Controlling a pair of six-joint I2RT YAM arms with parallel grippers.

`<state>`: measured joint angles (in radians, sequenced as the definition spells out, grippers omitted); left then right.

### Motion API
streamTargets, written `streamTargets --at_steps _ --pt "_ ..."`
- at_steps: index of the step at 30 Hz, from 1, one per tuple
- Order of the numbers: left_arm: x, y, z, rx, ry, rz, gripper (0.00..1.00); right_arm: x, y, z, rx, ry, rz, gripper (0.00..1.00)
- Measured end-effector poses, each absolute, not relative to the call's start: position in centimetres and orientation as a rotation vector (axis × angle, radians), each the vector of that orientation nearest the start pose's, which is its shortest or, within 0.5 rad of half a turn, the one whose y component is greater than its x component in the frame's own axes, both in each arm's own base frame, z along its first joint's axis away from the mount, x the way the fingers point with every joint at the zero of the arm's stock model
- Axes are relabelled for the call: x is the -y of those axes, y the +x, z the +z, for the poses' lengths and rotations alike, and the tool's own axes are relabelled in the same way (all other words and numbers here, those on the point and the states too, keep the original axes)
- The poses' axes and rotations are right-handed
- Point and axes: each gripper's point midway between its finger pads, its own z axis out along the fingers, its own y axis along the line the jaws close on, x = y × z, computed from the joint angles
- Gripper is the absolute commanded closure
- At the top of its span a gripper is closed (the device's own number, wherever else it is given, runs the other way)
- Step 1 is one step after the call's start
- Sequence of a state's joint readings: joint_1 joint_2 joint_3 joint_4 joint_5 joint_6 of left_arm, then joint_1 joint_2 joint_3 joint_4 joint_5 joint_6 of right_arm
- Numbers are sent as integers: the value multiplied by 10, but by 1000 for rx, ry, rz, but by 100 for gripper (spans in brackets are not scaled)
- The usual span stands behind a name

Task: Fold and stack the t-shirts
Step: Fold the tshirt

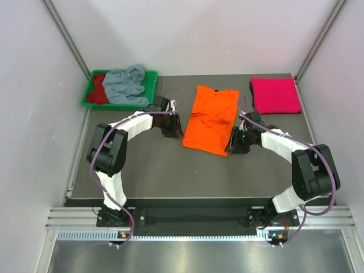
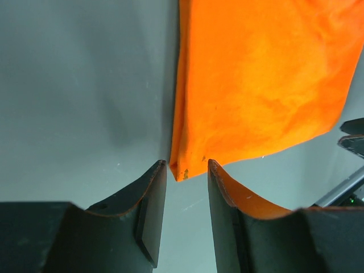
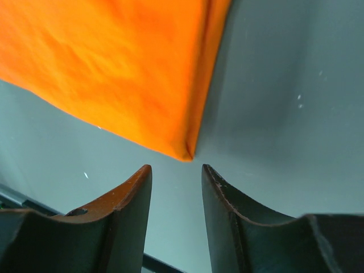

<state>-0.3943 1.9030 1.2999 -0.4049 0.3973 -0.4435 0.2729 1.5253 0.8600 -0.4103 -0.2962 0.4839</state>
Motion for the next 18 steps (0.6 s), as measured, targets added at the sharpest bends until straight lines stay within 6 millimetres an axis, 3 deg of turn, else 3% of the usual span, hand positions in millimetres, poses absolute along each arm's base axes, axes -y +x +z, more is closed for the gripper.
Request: streamTargets --at_steps 4,8,11,13,14,15,17,18 --pt "247 359 51 -2690 103 -831 60 -153 277 39 -2734 185 654 61" --pt "249 346 33 -2736 112 -856 61 -156 278 36 -2712 166 678 64" --pt "254 344 32 -2736 121 -882 65 -158 279 35 -2700 157 694 66" --pt "255 344 31 -2734 128 -883 74 -158 279 33 -2694 153 697 71" --pt "256 343 30 -2737 128 -883 91 -158 279 33 -2695 153 696 75" --pt "256 343 28 -2743 124 -882 100 -158 279 32 -2692 149 693 88" --pt "258 341 25 -2753 132 -898 100 -156 279 30 -2689 143 683 100" --pt "259 341 25 -2753 133 -905 100 -155 279 29 -2691 147 677 100"
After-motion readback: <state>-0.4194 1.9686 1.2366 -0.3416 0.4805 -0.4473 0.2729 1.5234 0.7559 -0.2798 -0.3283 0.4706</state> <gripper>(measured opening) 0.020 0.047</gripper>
